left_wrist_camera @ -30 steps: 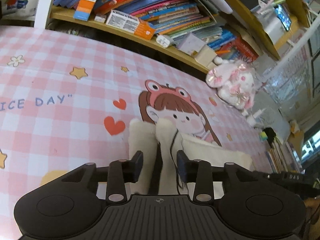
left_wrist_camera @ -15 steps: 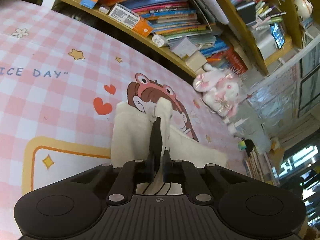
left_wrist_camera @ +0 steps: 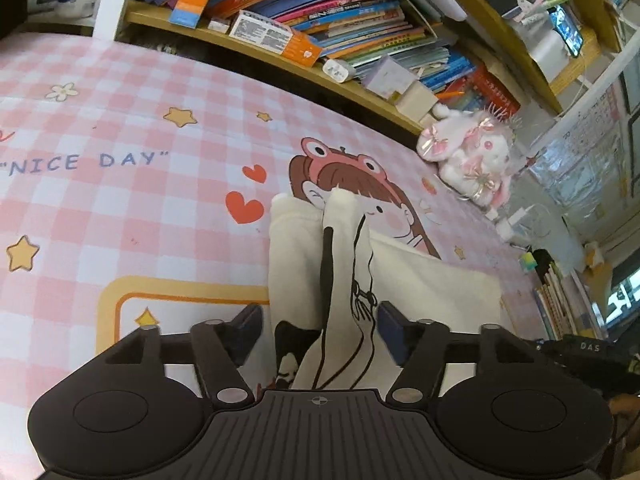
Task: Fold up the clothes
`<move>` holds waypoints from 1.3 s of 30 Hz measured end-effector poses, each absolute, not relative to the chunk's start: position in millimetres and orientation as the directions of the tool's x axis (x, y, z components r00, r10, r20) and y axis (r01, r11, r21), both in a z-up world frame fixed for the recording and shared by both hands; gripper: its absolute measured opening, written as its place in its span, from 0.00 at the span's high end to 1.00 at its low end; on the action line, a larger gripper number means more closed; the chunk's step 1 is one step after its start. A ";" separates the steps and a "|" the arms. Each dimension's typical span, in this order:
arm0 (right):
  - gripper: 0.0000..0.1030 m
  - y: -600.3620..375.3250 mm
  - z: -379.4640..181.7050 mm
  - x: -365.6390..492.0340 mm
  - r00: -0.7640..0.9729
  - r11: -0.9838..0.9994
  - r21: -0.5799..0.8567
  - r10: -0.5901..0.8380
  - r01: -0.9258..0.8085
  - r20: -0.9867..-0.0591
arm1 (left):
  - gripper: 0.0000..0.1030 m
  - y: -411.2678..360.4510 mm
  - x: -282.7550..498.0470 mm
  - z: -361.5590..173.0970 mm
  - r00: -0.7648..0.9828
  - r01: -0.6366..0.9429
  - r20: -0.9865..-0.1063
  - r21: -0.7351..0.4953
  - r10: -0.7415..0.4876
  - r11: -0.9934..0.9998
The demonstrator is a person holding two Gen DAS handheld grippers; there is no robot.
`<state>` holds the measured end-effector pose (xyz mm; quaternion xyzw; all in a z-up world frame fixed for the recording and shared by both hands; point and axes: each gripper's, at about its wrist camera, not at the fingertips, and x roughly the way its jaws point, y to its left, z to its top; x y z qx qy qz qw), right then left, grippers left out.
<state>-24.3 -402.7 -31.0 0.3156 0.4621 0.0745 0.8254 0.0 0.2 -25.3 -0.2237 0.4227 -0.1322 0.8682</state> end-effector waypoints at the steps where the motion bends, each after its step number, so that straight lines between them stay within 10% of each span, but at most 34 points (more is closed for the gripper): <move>1: 0.53 -402.7 -29.9 -24.8 0.559 0.793 0.582 0.405 0.180 -0.724 | 0.31 1.0 -0.7 -25.6 0.607 0.037 -0.675 -0.502 -0.418 0.864; 8: 0.41 -408.8 -29.8 -31.3 0.552 0.726 0.652 0.460 0.217 -0.696 | 0.29 5.0 5.6 -38.9 0.587 -0.015 -0.667 -0.575 -0.459 0.818; 39: 0.47 -389.2 -35.6 -9.2 0.495 0.828 0.533 0.393 0.176 -0.775 | 0.46 -8.3 16.8 -48.3 0.570 -0.086 -0.690 -0.590 -0.446 0.802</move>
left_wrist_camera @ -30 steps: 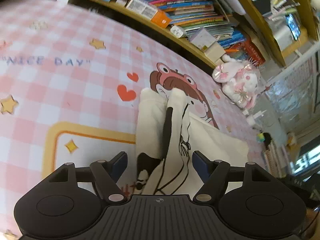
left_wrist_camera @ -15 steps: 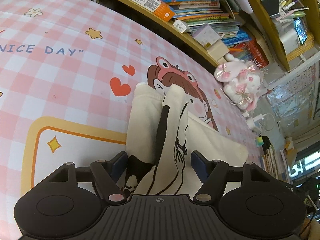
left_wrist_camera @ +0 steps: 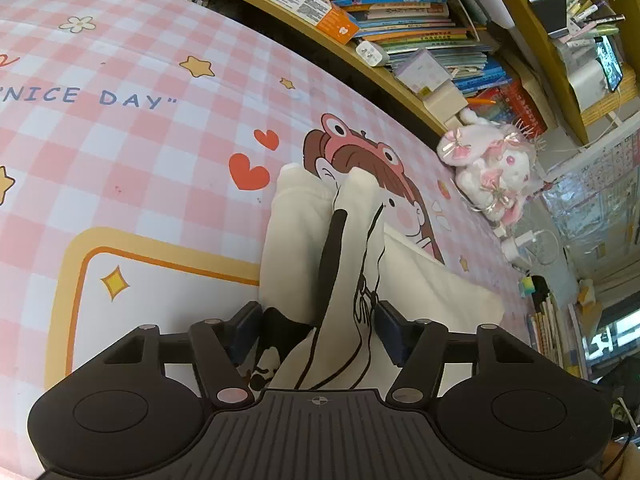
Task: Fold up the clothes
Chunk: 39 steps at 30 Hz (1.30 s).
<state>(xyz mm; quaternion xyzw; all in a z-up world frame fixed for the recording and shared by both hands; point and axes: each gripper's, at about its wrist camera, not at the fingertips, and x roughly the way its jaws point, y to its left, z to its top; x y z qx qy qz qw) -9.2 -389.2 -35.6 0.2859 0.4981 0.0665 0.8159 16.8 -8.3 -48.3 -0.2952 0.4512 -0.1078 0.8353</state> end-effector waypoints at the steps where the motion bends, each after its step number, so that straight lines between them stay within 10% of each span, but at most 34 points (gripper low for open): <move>1: 0.48 -390.7 -37.3 -9.1 0.496 0.815 0.550 0.406 0.182 -0.767 | 0.51 -8.9 16.8 -48.6 0.567 -0.087 -0.692 -0.590 -0.447 0.803; 8: 0.78 -378.8 -23.6 -10.8 0.524 0.844 0.527 0.407 0.097 -0.748 | 0.76 -21.9 7.2 -29.6 0.589 0.006 -0.677 -0.543 -0.442 0.840; 15: 0.79 -373.6 -12.0 -18.2 0.558 0.873 0.488 0.402 0.006 -0.726 | 0.70 -14.1 7.7 -35.5 0.563 0.005 -0.684 -0.557 -0.463 0.830; 22: 0.59 -397.4 -37.9 -13.7 0.507 0.778 0.604 0.454 0.176 -0.733 | 0.53 -10.4 15.8 -49.2 0.529 -0.019 -0.693 -0.586 -0.490 0.810; 27: 0.57 -393.2 -39.6 -12.8 0.500 0.775 0.607 0.461 0.174 -0.733 | 0.65 -17.5 15.9 -49.9 0.533 -0.020 -0.692 -0.586 -0.487 0.810; 32: 0.80 -366.8 -18.7 -9.5 0.535 0.891 0.454 0.383 0.001 -0.753 | 0.77 -26.5 3.5 -32.5 0.563 0.036 -0.690 -0.529 -0.455 0.848; 39: 0.81 -350.9 -0.7 -16.8 0.597 0.939 0.297 0.339 -0.172 -0.727 | 0.69 -21.3 0.2 -36.8 0.542 0.016 -0.702 -0.542 -0.463 0.840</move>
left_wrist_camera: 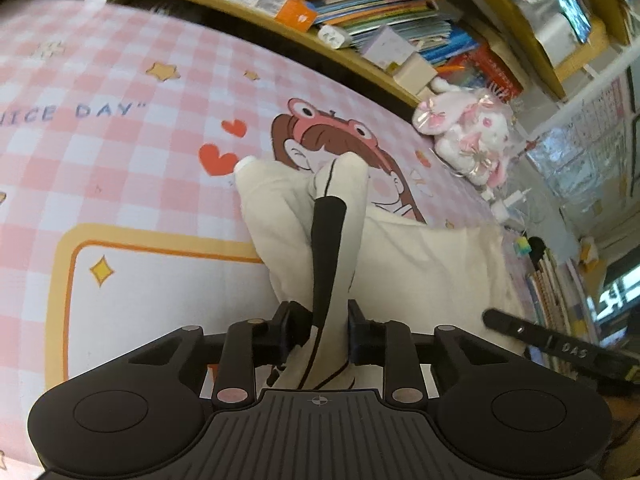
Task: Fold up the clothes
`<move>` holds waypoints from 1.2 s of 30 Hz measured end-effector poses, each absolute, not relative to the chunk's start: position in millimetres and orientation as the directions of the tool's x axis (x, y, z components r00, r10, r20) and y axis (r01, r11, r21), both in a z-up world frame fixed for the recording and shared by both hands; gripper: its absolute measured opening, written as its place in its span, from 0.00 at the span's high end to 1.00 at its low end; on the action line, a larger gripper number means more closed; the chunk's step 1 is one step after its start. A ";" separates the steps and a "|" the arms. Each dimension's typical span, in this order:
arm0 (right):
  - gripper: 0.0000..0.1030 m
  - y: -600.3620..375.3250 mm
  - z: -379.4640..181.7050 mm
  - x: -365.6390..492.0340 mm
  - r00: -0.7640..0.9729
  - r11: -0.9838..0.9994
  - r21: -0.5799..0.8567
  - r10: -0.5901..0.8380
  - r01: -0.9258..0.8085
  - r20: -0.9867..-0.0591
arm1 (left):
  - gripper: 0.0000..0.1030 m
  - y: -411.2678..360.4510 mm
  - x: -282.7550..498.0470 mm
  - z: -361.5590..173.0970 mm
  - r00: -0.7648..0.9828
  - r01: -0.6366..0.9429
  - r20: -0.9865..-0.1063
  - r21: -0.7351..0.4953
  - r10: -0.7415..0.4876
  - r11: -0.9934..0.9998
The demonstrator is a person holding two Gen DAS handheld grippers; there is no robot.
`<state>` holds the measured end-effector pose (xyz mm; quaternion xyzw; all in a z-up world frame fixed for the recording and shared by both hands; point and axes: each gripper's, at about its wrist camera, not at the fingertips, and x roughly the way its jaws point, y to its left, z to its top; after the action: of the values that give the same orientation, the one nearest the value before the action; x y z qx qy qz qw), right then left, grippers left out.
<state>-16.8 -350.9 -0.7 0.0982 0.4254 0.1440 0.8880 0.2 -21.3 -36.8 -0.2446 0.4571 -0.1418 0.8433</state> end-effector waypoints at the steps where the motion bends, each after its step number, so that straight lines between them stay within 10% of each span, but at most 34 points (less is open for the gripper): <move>1: 0.81 -355.8 -4.4 -14.0 0.581 0.935 0.322 0.344 -0.146 -0.737 | 0.66 -20.2 0.6 -37.5 0.539 0.015 -0.702 -0.544 -0.465 0.839; 8: 0.56 -393.5 -21.3 -7.4 0.509 0.863 0.500 0.402 0.067 -0.761 | 0.54 -14.1 8.0 -46.4 0.514 -0.003 -0.707 -0.568 -0.486 0.823; 19: 0.54 -408.4 -39.6 -1.3 0.441 0.754 0.640 0.529 0.148 -0.725 | 0.64 -21.4 12.2 -50.7 0.527 -0.021 -0.696 -0.585 -0.488 0.811; 25: 0.80 -363.0 -9.7 -9.4 0.549 0.922 0.352 0.381 -0.163 -0.744 | 0.73 -34.0 5.6 -41.9 0.529 0.017 -0.719 -0.522 -0.451 0.853; 36: 0.63 -394.4 -35.5 2.9 0.451 0.852 0.524 0.464 0.011 -0.763 | 0.60 -29.8 10.5 -50.5 0.521 -0.030 -0.711 -0.568 -0.472 0.823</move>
<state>2.9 -394.4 -35.5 0.2346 0.5055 0.1383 0.8187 10.5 -29.8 -50.5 -0.2664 0.4709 -0.1328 0.8304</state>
